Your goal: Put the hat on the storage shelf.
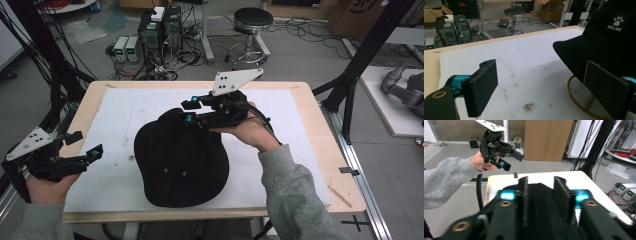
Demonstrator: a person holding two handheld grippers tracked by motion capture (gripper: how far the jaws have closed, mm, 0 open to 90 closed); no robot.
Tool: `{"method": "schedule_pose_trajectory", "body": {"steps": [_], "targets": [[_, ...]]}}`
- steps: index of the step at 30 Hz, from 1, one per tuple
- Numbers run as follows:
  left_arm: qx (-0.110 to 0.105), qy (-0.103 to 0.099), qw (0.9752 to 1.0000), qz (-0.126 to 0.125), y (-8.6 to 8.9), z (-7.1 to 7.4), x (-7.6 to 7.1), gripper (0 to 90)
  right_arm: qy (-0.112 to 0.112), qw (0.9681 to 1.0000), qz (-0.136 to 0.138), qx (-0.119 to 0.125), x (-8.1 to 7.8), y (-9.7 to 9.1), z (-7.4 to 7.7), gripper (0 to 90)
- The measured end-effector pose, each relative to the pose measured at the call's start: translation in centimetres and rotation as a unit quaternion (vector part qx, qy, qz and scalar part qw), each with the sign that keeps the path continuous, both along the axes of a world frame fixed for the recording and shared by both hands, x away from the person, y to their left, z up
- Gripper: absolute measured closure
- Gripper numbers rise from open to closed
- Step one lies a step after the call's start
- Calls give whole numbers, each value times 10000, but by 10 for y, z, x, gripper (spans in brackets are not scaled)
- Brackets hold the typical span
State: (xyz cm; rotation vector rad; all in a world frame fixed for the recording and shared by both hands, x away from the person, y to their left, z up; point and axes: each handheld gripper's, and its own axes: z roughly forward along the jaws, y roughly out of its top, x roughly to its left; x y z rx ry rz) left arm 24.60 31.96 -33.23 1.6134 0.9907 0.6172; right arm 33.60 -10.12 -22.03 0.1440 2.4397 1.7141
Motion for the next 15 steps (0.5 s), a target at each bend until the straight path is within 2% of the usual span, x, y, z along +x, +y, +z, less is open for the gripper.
{"method": "schedule_pose_trajectory", "body": {"steps": [3,8,12,15], "targets": [[4,0,10000,2,0,0,0,124,54,10000,-77,23,1,1,-1,434],[0,-5,10000,1,0,0,0,123,315,9992,-244,74,7,2,-2,134],[3,-38,10000,17,0,0,0,124,416,9985,-310,170,10,-2,-1,102],[-2,-34,10000,18,0,0,0,123,396,9982,-370,240,11,-4,0,12]]}}
